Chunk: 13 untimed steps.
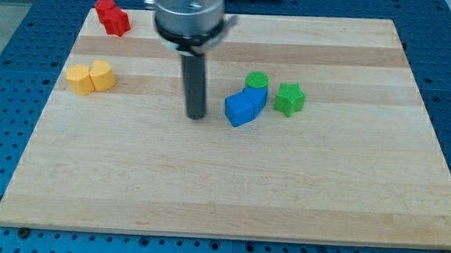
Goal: Move the yellow blocks to the left of the green circle
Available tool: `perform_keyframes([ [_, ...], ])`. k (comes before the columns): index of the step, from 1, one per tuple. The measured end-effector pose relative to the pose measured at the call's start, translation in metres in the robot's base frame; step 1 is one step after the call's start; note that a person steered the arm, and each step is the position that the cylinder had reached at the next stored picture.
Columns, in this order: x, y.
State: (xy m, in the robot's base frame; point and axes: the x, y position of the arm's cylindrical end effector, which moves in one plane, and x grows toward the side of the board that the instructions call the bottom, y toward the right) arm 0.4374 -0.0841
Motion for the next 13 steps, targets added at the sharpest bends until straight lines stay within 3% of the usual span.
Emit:
perform_keyframes([
  [2, 0.007, -0.18],
  [3, -0.007, -0.22],
  [5, -0.076, -0.188],
  [8, -0.07, -0.029],
  [9, -0.07, -0.007],
  [11, -0.115, -0.12],
  [12, -0.083, -0.183],
  [13, -0.042, -0.196],
])
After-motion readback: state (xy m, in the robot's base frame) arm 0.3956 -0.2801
